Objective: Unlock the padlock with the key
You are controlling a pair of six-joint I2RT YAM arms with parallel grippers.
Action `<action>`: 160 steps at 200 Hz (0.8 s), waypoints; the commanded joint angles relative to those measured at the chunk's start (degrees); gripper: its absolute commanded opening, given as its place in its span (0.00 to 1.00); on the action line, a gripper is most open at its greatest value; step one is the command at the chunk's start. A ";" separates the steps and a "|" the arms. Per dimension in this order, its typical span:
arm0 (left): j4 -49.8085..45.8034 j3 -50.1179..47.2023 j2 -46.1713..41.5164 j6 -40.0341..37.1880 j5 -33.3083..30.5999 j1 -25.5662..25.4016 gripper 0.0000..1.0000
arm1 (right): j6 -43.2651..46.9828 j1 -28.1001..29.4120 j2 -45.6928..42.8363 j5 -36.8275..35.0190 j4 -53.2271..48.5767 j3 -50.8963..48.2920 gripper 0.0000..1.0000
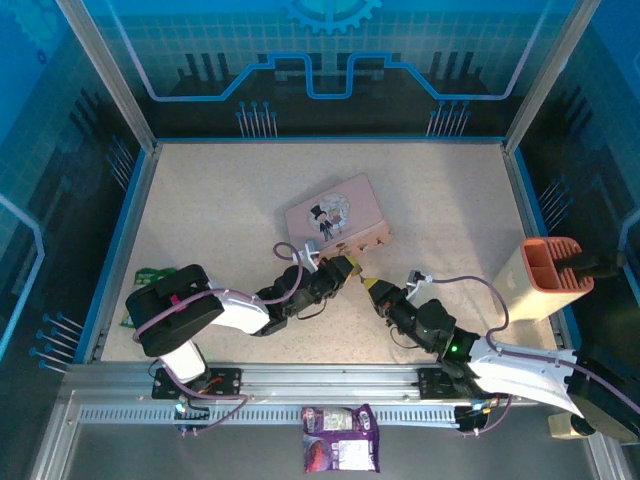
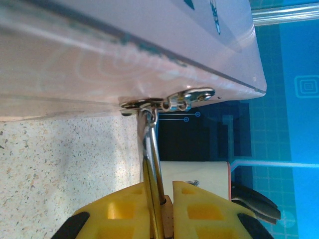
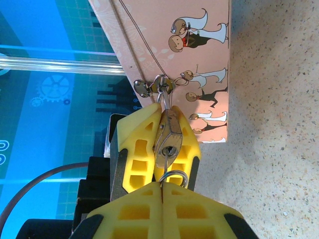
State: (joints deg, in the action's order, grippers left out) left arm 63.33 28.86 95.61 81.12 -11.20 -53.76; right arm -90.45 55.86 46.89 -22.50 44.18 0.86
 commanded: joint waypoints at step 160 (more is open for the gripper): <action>14.66 2.74 -2.95 1.62 0.92 -2.05 0.00 | -3.51 0.93 1.56 -3.23 0.04 1.77 0.00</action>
State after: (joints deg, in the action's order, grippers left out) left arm 64.25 28.88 95.61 81.12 -11.86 -53.91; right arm -92.47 56.34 48.45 -22.55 44.25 1.54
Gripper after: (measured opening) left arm 0.130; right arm 0.060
